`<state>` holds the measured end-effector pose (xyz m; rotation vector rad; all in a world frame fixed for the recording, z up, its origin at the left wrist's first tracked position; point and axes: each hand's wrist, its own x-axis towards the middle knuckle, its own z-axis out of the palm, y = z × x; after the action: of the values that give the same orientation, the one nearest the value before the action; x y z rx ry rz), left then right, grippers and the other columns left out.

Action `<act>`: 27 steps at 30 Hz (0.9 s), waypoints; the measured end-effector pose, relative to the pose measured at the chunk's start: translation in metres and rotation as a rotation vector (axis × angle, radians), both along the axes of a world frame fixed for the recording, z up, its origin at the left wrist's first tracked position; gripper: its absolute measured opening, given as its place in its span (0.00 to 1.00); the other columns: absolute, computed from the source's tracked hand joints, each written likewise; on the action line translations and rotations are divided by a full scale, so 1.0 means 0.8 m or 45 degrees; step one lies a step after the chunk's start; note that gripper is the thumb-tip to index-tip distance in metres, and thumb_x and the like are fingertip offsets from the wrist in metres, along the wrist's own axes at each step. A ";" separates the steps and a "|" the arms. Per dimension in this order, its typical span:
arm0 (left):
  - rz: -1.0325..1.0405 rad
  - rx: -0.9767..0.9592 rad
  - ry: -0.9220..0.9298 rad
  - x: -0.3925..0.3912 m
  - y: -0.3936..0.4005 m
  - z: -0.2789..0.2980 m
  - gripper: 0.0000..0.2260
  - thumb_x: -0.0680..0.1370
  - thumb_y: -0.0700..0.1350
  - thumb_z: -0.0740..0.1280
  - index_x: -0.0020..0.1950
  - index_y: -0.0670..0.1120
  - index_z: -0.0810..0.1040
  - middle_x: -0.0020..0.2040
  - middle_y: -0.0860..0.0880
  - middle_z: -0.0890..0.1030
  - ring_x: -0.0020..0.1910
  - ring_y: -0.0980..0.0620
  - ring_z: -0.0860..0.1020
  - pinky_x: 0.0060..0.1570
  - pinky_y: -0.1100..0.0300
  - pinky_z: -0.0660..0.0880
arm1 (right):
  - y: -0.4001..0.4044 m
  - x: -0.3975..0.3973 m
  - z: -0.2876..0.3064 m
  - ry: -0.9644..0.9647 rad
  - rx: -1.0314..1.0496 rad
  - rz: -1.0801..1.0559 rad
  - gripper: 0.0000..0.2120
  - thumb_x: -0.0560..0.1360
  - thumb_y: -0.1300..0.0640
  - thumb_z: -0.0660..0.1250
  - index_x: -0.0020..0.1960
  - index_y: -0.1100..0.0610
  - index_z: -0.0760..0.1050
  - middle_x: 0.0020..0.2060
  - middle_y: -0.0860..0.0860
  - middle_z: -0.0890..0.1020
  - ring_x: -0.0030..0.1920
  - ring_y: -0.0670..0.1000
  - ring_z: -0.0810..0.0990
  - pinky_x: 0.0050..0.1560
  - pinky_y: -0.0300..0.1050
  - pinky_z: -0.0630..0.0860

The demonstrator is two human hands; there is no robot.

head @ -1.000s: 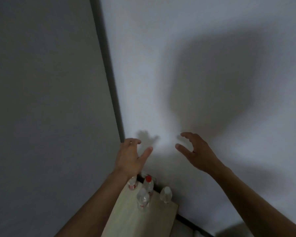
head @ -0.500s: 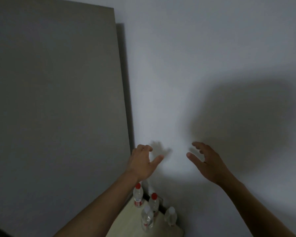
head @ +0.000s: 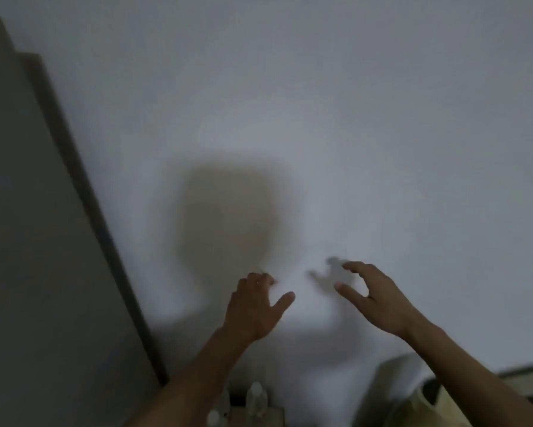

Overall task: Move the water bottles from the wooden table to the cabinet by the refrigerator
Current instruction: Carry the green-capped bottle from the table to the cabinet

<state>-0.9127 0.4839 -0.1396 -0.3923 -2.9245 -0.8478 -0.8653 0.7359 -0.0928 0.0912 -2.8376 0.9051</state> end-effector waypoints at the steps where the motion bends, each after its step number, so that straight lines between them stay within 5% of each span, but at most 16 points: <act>1: -0.072 0.007 0.012 0.000 0.007 -0.003 0.26 0.77 0.67 0.61 0.66 0.50 0.73 0.66 0.51 0.73 0.64 0.50 0.70 0.63 0.52 0.70 | 0.006 0.017 -0.001 -0.010 0.002 -0.084 0.29 0.75 0.37 0.62 0.71 0.49 0.68 0.68 0.48 0.73 0.67 0.47 0.71 0.65 0.43 0.68; 6: -0.445 -0.075 0.000 0.013 0.062 -0.015 0.27 0.77 0.67 0.59 0.67 0.50 0.71 0.66 0.52 0.73 0.66 0.50 0.69 0.64 0.51 0.70 | 0.038 0.119 0.000 -0.075 0.022 -0.427 0.29 0.75 0.37 0.61 0.72 0.48 0.67 0.68 0.48 0.72 0.62 0.45 0.71 0.59 0.41 0.70; 11: -0.740 -0.037 0.001 0.056 0.152 0.006 0.27 0.78 0.67 0.59 0.69 0.49 0.70 0.67 0.51 0.72 0.66 0.50 0.69 0.62 0.52 0.70 | 0.083 0.246 0.017 -0.101 0.100 -0.716 0.34 0.72 0.33 0.59 0.72 0.49 0.66 0.70 0.50 0.72 0.66 0.49 0.72 0.67 0.47 0.69; 18: -1.149 -0.115 0.057 0.186 0.295 0.030 0.29 0.77 0.69 0.56 0.70 0.52 0.68 0.68 0.52 0.71 0.64 0.52 0.70 0.62 0.52 0.72 | 0.150 0.436 0.027 -0.004 0.138 -1.155 0.23 0.76 0.42 0.65 0.69 0.47 0.69 0.65 0.50 0.75 0.59 0.49 0.74 0.57 0.41 0.71; 27: -1.531 -0.158 0.097 0.395 0.443 0.048 0.29 0.77 0.69 0.58 0.69 0.50 0.70 0.67 0.50 0.72 0.65 0.49 0.70 0.62 0.50 0.72 | 0.204 0.689 0.024 -0.060 0.116 -1.577 0.24 0.77 0.43 0.65 0.70 0.48 0.68 0.70 0.50 0.73 0.67 0.51 0.72 0.62 0.41 0.66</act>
<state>-0.5964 0.8384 -0.1012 -2.2002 -2.4357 -0.6275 -0.3142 0.8994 -0.0733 -1.4641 -2.2246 0.4412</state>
